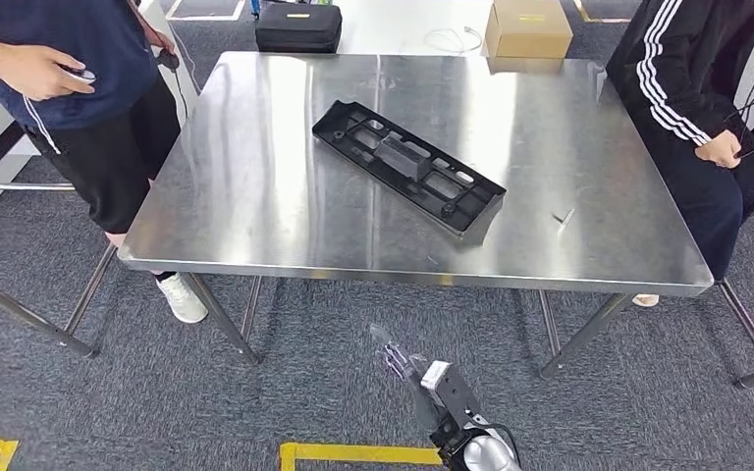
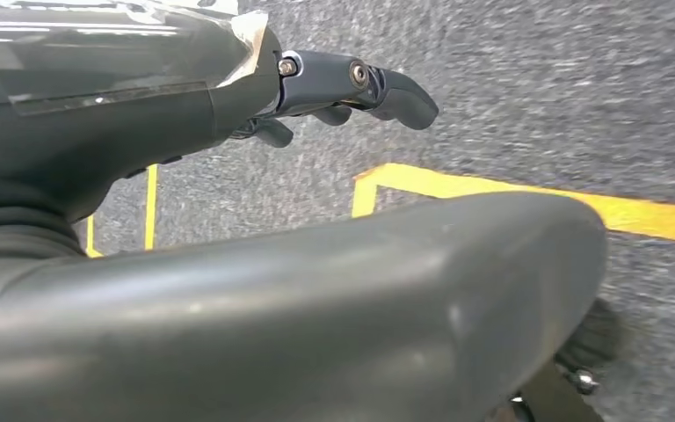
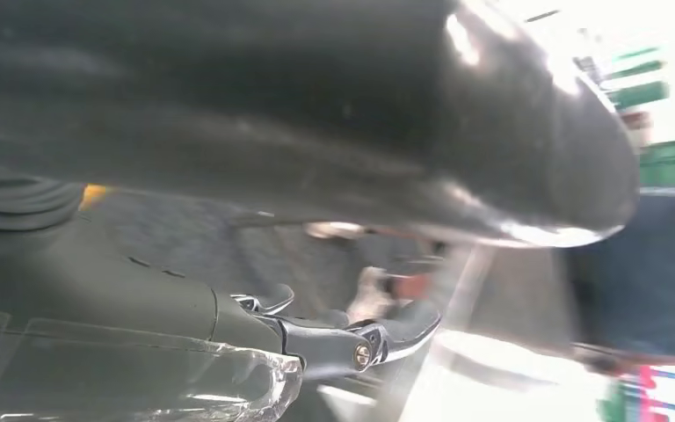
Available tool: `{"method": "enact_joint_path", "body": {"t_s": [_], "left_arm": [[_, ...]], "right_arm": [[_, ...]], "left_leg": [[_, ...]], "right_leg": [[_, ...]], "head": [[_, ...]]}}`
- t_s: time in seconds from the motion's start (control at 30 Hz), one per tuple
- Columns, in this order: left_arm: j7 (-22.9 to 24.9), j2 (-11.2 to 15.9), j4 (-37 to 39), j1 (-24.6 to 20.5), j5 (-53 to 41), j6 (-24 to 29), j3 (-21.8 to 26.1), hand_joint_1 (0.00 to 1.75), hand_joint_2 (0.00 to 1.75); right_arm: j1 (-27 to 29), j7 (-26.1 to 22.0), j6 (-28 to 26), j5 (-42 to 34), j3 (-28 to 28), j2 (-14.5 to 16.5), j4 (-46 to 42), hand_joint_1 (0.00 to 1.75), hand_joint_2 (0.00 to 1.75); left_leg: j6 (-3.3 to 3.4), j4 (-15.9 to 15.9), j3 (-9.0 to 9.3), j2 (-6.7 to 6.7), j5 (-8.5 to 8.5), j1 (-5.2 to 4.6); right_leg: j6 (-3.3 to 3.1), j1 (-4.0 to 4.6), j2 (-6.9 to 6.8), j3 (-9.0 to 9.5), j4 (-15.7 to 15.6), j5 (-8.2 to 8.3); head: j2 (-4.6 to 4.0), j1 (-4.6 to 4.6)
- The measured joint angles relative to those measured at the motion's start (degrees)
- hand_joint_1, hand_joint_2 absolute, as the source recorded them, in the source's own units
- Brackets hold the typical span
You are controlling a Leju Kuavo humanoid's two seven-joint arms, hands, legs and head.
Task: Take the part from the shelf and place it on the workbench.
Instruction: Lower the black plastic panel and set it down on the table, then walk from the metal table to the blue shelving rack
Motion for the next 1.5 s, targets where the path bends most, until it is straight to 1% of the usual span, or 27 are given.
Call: {"method": "enact_joint_path", "body": {"t_s": [0.03, 0.07, 0.1, 0.17, 0.23, 0.3, 0.33, 0.4, 0.47, 0.53, 0.57, 0.63, 0.7, 0.77, 0.83, 0.87, 0.93, 0.97, 1.0, 1.03, 1.1, 1.17, 1.23, 1.33, 1.4, 1.47, 1.5], "left_arm": [[0.1, -0.03, 0.0, 0.0, 0.06, 0.05, 0.07, 0.0, 0.0], [0.21, -0.07, 0.0, 0.0, 0.13, 0.13, 0.13, 0.0, 0.0], [0.3, -0.1, 0.0, -0.02, 0.2, 0.24, 0.18, 0.0, 0.0], [0.43, -0.2, 0.0, -0.13, 0.38, 0.48, 0.26, 0.0, 0.0], [0.48, -0.25, 0.0, -0.19, 0.7, 0.76, 0.36, 0.0, 0.0], [0.48, -0.29, 0.0, -0.08, 1.07, 1.04, 0.54, 0.0, 0.0], [0.44, -0.32, 0.0, -0.03, 1.2, 1.15, 0.64, 0.0, 0.0], [0.31, -0.37, 0.0, 0.05, 1.34, 1.24, 0.78, 0.0, 0.0], [0.2, -0.4, 0.0, 0.09, 1.33, 1.29, 0.81, 0.0, 0.0], [0.16, -0.44, 0.0, 0.1, 1.33, 1.32, 0.83, 0.0, 0.0], [0.16, -0.46, 0.0, 0.09, 1.32, 1.34, 0.84, 0.0, 0.0], [0.16, -0.51, 0.0, 0.07, 1.21, 1.4, 0.83, 0.0, 0.0], [0.16, -0.55, 0.0, 0.04, 0.94, 1.49, 0.81, 0.0, 0.0], [0.2, -0.54, -0.01, 0.05, 0.52, 1.53, 0.78, 0.0, 0.0], [0.38, -0.43, -0.03, 0.13, 0.18, 1.52, 0.75, 0.0, 0.0], [0.51, -0.35, -0.03, 0.2, 0.08, 1.51, 0.74, 0.0, 0.0], [0.72, -0.21, -0.04, 0.3, 0.0, 1.51, 0.73, 0.0, 0.0], [0.75, -0.16, -0.04, 0.31, -0.03, 1.51, 0.73, 0.0, 0.0], [0.77, -0.13, -0.04, 0.3, -0.05, 1.51, 0.72, 0.0, 0.0], [0.79, -0.1, -0.04, 0.28, -0.07, 1.51, 0.72, 0.0, 0.0], [0.81, -0.07, -0.04, 0.24, -0.07, 1.51, 0.67, 0.0, 0.0], [0.81, -0.05, -0.04, 0.09, -0.07, 1.51, 0.59, 0.0, 0.0], [0.81, -0.04, -0.04, -0.11, -0.09, 1.51, 0.52, 0.0, 0.0], [0.85, 0.03, -0.04, -0.08, -0.13, 1.52, 0.51, 0.0, 0.0], [0.97, 0.08, -0.05, -0.09, -0.06, 1.67, 0.51, 0.0, 0.0], [1.15, 0.15, -0.06, -0.16, 0.15, 2.0, 0.51, 0.0, 0.0], [1.23, 0.17, -0.07, -0.17, 0.3, 2.14, 0.51, 0.0, 0.0]], "right_arm": [[0.04, 0.56, -0.76, 1.41, -0.32, 0.13, 1.9, 0.0, 0.0], [0.03, 0.89, -1.83, 3.24, -0.56, 0.23, 4.36, 0.0, 0.0], [-0.03, 1.09, -2.99, 5.23, -0.68, 0.32, 7.15, 0.0, 0.0], [-0.19, 2.08, -5.04, 8.85, -0.73, 0.5, 12.95, 0.0, 0.0], [-0.28, 4.32, -6.77, 11.35, -0.66, 0.64, 18.39, 0.0, 0.0], [-0.21, 7.65, -8.76, 12.58, -0.6, 0.71, 23.55, 0.0, 0.0], [-0.1, 9.7, -9.89, 12.88, -0.61, 0.66, 25.87, 0.0, 0.0], [0.06, 13.54, -12.11, 13.24, -0.66, 0.43, 29.78, 0.0, 0.0], [0.29, 15.96, -13.55, 13.51, -0.68, 0.16, 32.67, 0.0, 0.0], [0.57, 17.56, -14.2, 13.59, -0.7, -0.12, 34.79, 0.0, 0.0], [0.65, 18.61, -14.47, 13.59, -0.75, -0.24, 35.62, 0.0, 0.0], [0.7, 21.57, -15.09, 13.47, -0.97, -0.41, 36.99, 0.0, 0.0], [0.93, 24.72, -15.93, 13.09, -1.49, -0.55, 38.09, 0.0, 0.0], [1.71, 27.48, -17.01, 12.11, -2.32, -0.65, 39.16, 0.0, 0.0], [2.97, 29.51, -18.12, 10.74, -3.41, -0.74, 40.09, 0.0, 0.0], [3.63, 30.12, -18.61, 10.22, -4.01, -0.76, 40.45, 0.0, 0.0], [4.7, 30.68, -19.24, 9.68, -4.95, -0.79, 41.04, 0.0, 0.0], [5.1, 30.77, -19.35, 9.58, -5.31, -0.79, 41.27, 0.0, 0.0], [5.4, 30.86, -19.37, 9.51, -5.61, -0.77, 41.48, 0.0, 0.0], [5.6, 30.95, -19.37, 9.48, -5.86, -0.75, 41.65, 0.0, 0.0], [5.8, 31.08, -19.37, 9.45, -6.26, -0.74, 41.93, 0.0, 0.0], [5.87, 31.14, -19.37, 9.44, -6.49, -0.73, 42.09, 0.0, 0.0], [5.9, 31.18, -19.37, 9.44, -6.57, -0.71, 42.22, 0.0, 0.0], [6.0, 31.4, -19.38, 9.42, -6.63, -0.67, 42.48, 0.0, 0.0], [6.2, 32.37, -19.4, 9.52, -6.74, -0.61, 42.7, 0.0, 0.0], [6.33, 34.13, -19.42, 9.78, -6.86, -0.52, 42.87, 0.0, 0.0], [6.37, 34.98, -19.42, 9.91, -6.9, -0.52, 42.96, 0.0, 0.0]], "left_leg": [[-0.05, 0.95, 0.79, 0.0, 0.65, 0.02], [-0.02, -0.17, 2.62, 0.0, 2.05, 0.04], [0.07, -3.15, 5.34, -0.02, 3.39, 0.08], [0.44, -11.44, 11.35, -0.25, 3.72, -0.04], [1.01, -16.02, 14.08, -0.6, 2.88, -0.49], [1.9, -16.71, 13.94, -0.58, 3.46, -0.74], [2.44, -16.95, 13.69, -0.46, 3.93, -0.75], [3.48, -17.3, 12.82, -0.07, 5.01, -0.63], [3.88, -17.25, 11.58, 0.16, 5.95, -0.79], [3.88, -17.18, 10.25, 0.38, 6.96, -0.87], [3.78, -17.11, 9.57, 0.45, 7.46, -0.86], [3.42, -16.83, 8.37, 0.53, 8.36, -0.83], [2.84, -16.58, 7.57, 0.54, 9.24, -1.0], [2.23, -16.57, 7.25, 0.51, 10.16, -1.14], [1.6, -16.11, 6.79, 0.33, 9.69, -0.99], [1.3, -14.86, 6.24, 0.24, 7.99, -0.86], [0.82, -8.7, 4.35, 0.09, 2.03, -0.64], [0.62, -4.6, 3.37, 0.05, -0.66, -0.57], [0.46, -1.05, 2.77, 0.02, -2.16, -0.54], [0.34, 1.0, 2.9, 0.01, -2.26, -0.48], [0.26, -1.12, 6.16, 0.0, 0.52, -0.25], [0.34, -9.07, 12.19, -0.1, 2.06, -0.07], [0.71, -15.16, 15.97, -0.32, 1.24, -0.32], [2.14, -16.64, 15.36, -0.2, 1.8, -0.88], [3.43, -16.94, 13.9, 0.19, 3.25, -0.8], [4.03, -16.89, 12.15, 0.46, 4.8, -0.83], [4.02, -16.86, 11.17, 0.57, 5.58, -0.89]], "right_leg": [[0.18, 0.03, -0.05, -0.83, 0.19, 0.56], [0.39, 0.02, -0.1, -1.66, 0.37, 1.08], [0.67, -0.01, -0.11, -2.4, 0.55, 1.58], [1.44, 0.05, -0.17, -3.56, 0.74, 2.48], [2.46, 0.04, -0.31, -4.13, 0.65, 3.37], [3.44, -0.11, -0.37, -4.38, 0.49, 3.89], [3.61, -0.15, -0.31, -4.82, 1.06, 3.26], [3.28, -0.18, -0.09, -6.73, 5.54, -0.22], [2.85, -0.19, 0.1, -9.24, 13.71, -4.7], [3.43, -0.22, 0.15, -9.44, 18.02, -6.14], [3.99, -0.26, 0.15, -7.93, 16.84, -5.4], [4.78, -0.33, 0.15, -2.05, 8.89, -3.26], [4.36, 0.0, 0.25, 3.24, 0.8, -2.74], [3.5, 0.39, 0.35, 4.37, -1.68, -2.83], [2.45, -0.11, 0.23, 3.47, -1.48, -2.04], [1.72, -0.35, 0.1, 2.98, -1.49, -1.52], [0.64, -0.39, -0.09, 1.79, -1.34, -0.43], [0.38, -0.29, -0.13, 1.08, -1.15, 0.12], [0.37, -0.2, -0.15, 0.25, -0.87, 0.65], [0.48, -0.17, -0.16, -0.64, -0.49, 1.15], [0.9, -0.22, -0.13, -2.6, 0.28, 2.1], [1.55, -0.2, -0.05, -4.13, 0.94, 2.98], [2.47, -0.1, -0.1, -5.01, 1.25, 3.94], [3.72, -0.23, -0.13, -5.69, 1.26, 4.91], [3.39, -0.3, 0.02, -7.06, 4.21, 1.81], [2.6, -0.42, 0.12, -9.12, 11.45, -3.75], [2.66, -0.44, 0.15, -9.71, 15.21, -5.58]], "head": [[0.0, -0.02], [0.0, -0.04], [0.0, -0.06], [0.0, -0.12], [0.0, -0.22], [0.0, -0.28], [0.0, -0.24], [0.0, 0.1], [0.0, 0.37], [0.0, 0.39], [0.0, 0.4], [0.0, 0.41], [0.0, 0.35], [0.0, 0.18], [0.0, 0.03], [0.0, -0.06], [0.0, -0.2], [0.0, -0.26], [0.0, -0.27], [0.0, -0.28], [0.0, -0.3], [0.0, -0.35], [0.0, -0.38], [0.0, -0.4], [0.0, -0.26], [0.0, -0.07], [0.0, -0.03]]}}
